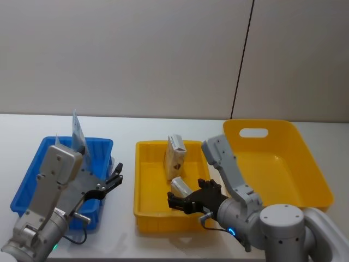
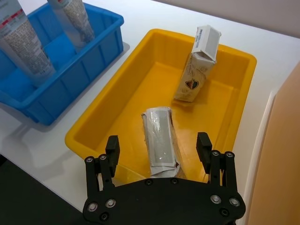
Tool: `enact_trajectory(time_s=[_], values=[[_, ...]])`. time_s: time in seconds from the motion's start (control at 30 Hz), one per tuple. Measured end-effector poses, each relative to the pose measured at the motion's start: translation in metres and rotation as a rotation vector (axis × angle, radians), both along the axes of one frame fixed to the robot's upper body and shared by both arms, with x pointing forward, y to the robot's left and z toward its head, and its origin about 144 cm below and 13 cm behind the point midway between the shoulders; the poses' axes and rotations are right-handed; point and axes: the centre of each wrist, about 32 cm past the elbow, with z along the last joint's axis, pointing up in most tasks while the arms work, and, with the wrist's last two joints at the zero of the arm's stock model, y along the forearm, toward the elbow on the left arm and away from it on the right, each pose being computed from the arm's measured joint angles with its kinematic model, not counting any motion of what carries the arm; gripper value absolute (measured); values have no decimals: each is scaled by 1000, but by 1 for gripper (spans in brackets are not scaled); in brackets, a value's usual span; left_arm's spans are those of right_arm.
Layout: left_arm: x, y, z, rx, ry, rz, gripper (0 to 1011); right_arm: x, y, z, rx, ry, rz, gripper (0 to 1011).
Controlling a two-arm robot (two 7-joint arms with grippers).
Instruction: Bimanual collaborative sorting of washing and personal care products
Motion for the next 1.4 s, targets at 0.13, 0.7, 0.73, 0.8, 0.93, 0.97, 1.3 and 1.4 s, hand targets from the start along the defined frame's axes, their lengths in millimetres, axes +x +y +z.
enact_trajectory(time_s=[0.13,0.7,0.73,0.8,0.93,0.97,1.3,1.4], values=[[0,0,0,0,0,0,1001,3,1,-1,-8,13,-1,1003],[0,0,0,0,0,0,1001,14,6,-5,-23,67,-6,946],[0,0,0,0,0,0,1001,14,6,-5,-23,67,-6,927],[0,0,0,0,0,0,1002,15,6,-5,-22,74,-6,867],[0,0,0,0,0,0,1001,17,7,-5,-22,84,-9,735],[0,0,0,0,0,0,1002,17,7,-5,-22,85,-9,694],[0,0,0,0,0,0,1001,19,7,-5,-31,94,-30,390],[0,0,0,0,0,0,1001,19,7,-5,-34,93,-37,333]])
